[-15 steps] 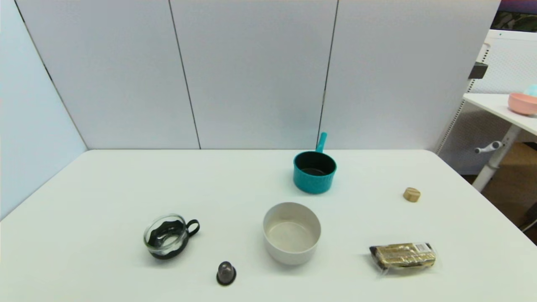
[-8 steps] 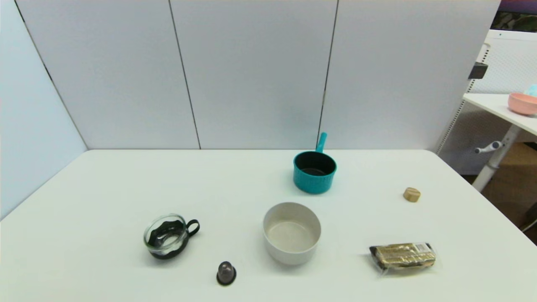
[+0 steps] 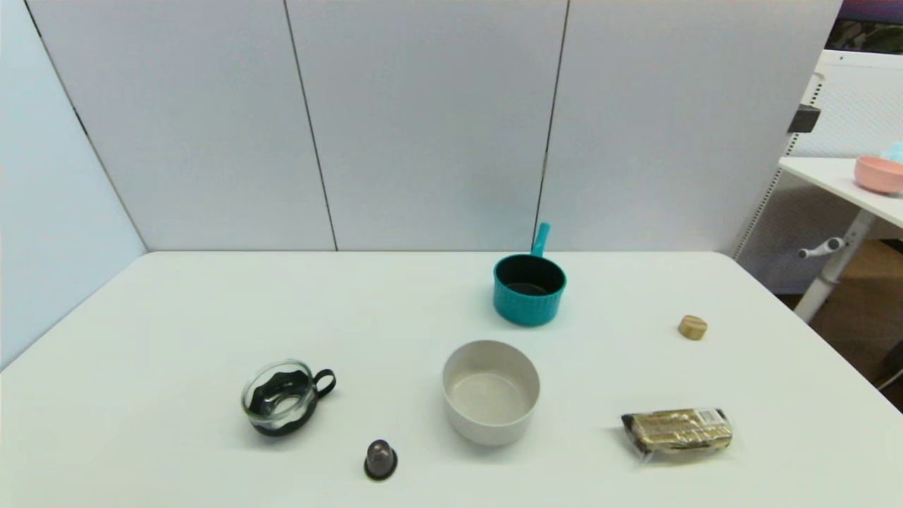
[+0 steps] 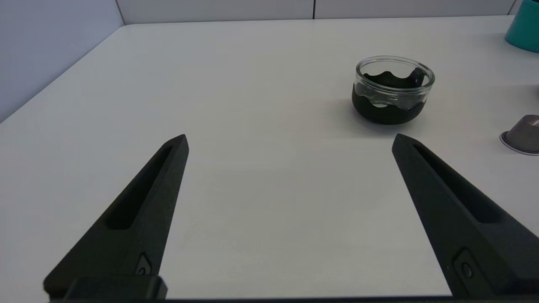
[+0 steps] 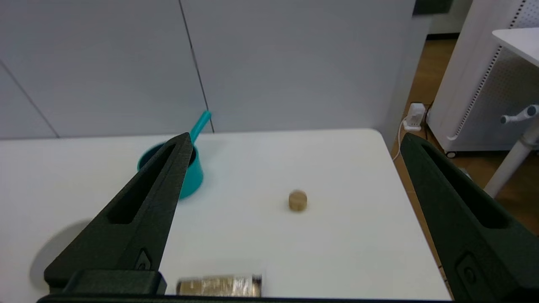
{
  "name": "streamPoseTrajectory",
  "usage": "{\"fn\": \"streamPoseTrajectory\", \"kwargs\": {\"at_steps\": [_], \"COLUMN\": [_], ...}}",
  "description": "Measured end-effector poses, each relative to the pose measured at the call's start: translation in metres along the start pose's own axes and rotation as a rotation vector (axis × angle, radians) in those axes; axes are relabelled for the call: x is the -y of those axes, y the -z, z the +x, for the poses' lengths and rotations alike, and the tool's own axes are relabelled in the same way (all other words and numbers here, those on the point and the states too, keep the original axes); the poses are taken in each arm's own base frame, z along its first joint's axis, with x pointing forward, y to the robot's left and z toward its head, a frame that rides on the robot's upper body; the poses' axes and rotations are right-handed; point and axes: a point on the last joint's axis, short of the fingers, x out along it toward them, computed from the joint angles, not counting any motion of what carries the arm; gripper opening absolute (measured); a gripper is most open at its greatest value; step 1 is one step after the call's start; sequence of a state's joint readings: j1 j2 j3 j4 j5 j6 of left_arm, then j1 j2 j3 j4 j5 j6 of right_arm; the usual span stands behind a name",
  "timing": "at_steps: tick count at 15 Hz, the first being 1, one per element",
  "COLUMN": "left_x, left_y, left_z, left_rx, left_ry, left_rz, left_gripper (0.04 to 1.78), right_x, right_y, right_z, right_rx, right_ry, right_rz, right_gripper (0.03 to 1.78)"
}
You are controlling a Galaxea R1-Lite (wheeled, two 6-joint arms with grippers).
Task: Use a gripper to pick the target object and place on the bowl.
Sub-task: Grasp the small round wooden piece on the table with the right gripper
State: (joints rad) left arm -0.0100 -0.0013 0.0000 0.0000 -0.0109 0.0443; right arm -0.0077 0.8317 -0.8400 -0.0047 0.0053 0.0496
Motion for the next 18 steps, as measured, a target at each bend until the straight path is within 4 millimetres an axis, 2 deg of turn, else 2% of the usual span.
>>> {"fn": "streamPoseTrajectory", "kwargs": {"at_steps": [3, 5, 7, 10, 13, 15, 18], "left_x": [0.000, 0.000, 0.000, 0.000, 0.000, 0.000, 0.000], "left_y": [0.000, 0.000, 0.000, 0.000, 0.000, 0.000, 0.000], "left_z": [0.000, 0.000, 0.000, 0.000, 0.000, 0.000, 0.000], "left_rx": [0.000, 0.000, 0.000, 0.000, 0.000, 0.000, 0.000], "left_ry": [0.000, 0.000, 0.000, 0.000, 0.000, 0.000, 0.000], "left_rz": [0.000, -0.001, 0.000, 0.000, 0.000, 0.000, 0.000], "left_gripper": [1.71, 1.71, 1.71, 1.71, 1.71, 1.71, 1.71], "right_x": [-0.001, -0.001, -0.001, 0.000, 0.008, 0.015, 0.023], "right_y": [-0.028, -0.034, -0.032, -0.011, 0.016, 0.038, 0.071], "right_z": [0.058, 0.096, 0.132, 0.179, 0.216, 0.235, 0.252], "right_rx": [-0.061, -0.147, -0.283, -0.508, -0.645, -0.731, -0.887], "right_ry": [0.002, 0.005, 0.009, 0.013, 0.014, 0.026, 0.040], "right_rz": [-0.005, -0.006, -0.005, -0.015, -0.083, -0.088, -0.073], "right_gripper": [1.71, 1.71, 1.71, 1.71, 1.71, 1.71, 1.71]}}
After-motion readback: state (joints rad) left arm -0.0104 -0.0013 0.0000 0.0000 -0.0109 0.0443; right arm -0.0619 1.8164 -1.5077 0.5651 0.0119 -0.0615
